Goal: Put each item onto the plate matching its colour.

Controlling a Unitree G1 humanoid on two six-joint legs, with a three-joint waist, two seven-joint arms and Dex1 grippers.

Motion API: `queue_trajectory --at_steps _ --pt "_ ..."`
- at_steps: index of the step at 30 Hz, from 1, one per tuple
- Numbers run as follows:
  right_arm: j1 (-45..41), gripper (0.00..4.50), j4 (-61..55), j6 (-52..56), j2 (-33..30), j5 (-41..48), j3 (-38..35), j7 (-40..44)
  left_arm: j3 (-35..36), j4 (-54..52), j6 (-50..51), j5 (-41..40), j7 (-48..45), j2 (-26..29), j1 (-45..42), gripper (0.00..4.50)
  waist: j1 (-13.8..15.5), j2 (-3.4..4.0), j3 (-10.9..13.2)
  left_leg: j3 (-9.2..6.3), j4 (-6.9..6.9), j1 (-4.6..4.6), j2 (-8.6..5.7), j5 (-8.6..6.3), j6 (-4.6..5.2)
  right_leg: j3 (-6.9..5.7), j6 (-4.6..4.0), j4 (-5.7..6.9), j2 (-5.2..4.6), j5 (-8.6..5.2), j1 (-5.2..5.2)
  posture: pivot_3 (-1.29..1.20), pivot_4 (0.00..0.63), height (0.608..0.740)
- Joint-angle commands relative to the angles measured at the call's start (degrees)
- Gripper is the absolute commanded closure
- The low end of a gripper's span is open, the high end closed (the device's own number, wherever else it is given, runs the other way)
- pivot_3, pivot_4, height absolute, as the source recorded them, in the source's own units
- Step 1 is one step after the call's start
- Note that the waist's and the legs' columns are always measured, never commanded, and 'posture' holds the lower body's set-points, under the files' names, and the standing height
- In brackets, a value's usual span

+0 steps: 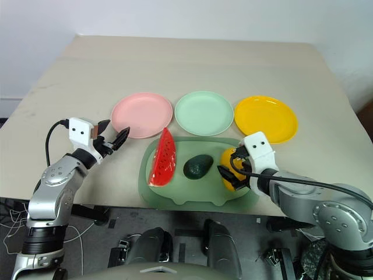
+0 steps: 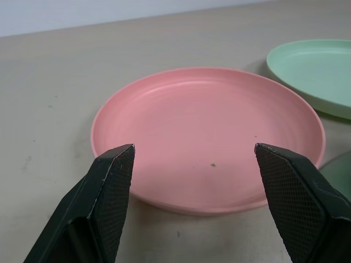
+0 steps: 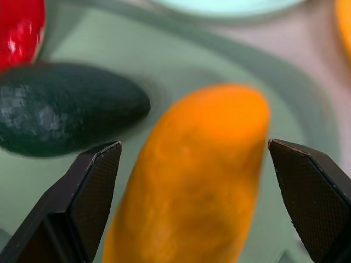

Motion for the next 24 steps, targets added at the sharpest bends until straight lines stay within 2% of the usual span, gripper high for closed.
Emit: queue_trajectory --at_steps 1,2,5,8,11,15,18,21,24 --pt "-1.4 0.0 1.0 0.8 0.3 -2.5 0.9 -1.2 0.3 -2.5 -1.2 0.2 0.7 -0.3 -0.6 0.84 0.0 0.0 0.0 0.0 0.0 0.0 0.0 0.0 0.0 0.0 0.0 0.0 0.0 0.0 0.0 0.0 0.15 0.74" --pt "-1.6 0.0 1.3 1.0 0.0 -3.4 1.2 -0.7 0.2 -2.7 -1.2 0.2 0.9 -0.4 -0.7 0.84 0.0 0.0 0.0 0.0 0.0 0.0 0.0 0.0 0.0 0.0 0.0 0.0 0.0 0.0 0.0 0.0 0.15 0.74" --pt "-2.2 0.56 1.7 1.1 -0.6 -5.3 1.4 1.0 0.0 -2.9 -1.5 0.4 0.9 -0.3 -0.7 0.79 0.0 0.0 0.0 0.0 0.0 0.0 0.0 0.0 0.0 0.0 0.0 0.0 0.0 0.0 0.0 0.0 0.15 0.74" --pt "-3.4 1.37 1.5 0.6 -1.5 -6.7 1.0 3.9 0.2 -2.8 -1.6 0.4 0.9 -0.1 -0.7 0.79 0.0 0.0 0.0 -0.01 0.0 -0.01 0.0 0.0 0.0 -0.01 0.01 -0.01 0.01 0.0 0.0 0.0 0.15 0.74" --pt "-7.8 1.39 0.9 -2.2 -4.3 -8.6 -0.3 10.4 0.5 -2.8 -1.7 0.4 0.8 0.1 -0.7 0.79 0.0 0.0 0.0 0.01 0.0 -0.02 0.0 0.0 0.0 0.0 0.01 0.0 0.01 0.0 -0.04 0.0 0.15 0.74" --pt "-16.2 1.39 9.8 -4.2 -7.7 -16.2 -0.8 14.1 0.7 -3.0 -1.9 0.6 0.8 0.1 -0.4 0.79 -0.1 0.0 0.0 0.01 -0.01 -0.02 0.02 0.0 0.0 0.0 0.01 0.0 0.04 0.0 -0.05 0.0 0.15 0.74" --pt "-20.7 1.39 19.4 -9.5 -8.5 -27.6 5.4 16.5 0.6 -3.1 -2.0 0.8 1.0 -0.1 -0.5 0.79 0.0 -0.01 0.0 0.01 -0.01 -0.06 0.0 0.0 0.0 -0.02 0.0 -0.04 0.02 0.0 -0.06 0.0 0.15 0.74" --pt "-24.6 1.39 34.1 -19.6 -6.0 -40.4 13.2 20.5 0.1 -3.2 -2.2 1.1 1.3 -0.3 -0.8 0.79 -0.1 -0.02 0.0 0.06 -0.01 -0.05 -0.03 0.0 0.01 0.0 0.0 -0.06 0.01 0.0 -0.04 0.0 0.15 0.74" --pt "-26.6 1.39 43.3 -26.5 -4.5 -47.6 16.1 25.3 0.4 -3.6 -2.4 1.3 1.8 -0.2 -1.0 0.79 -0.1 0.0 0.0 0.08 -0.04 -0.05 -0.06 0.0 0.02 -0.01 0.01 -0.05 0.03 0.01 -0.08 0.0 0.15 0.74"
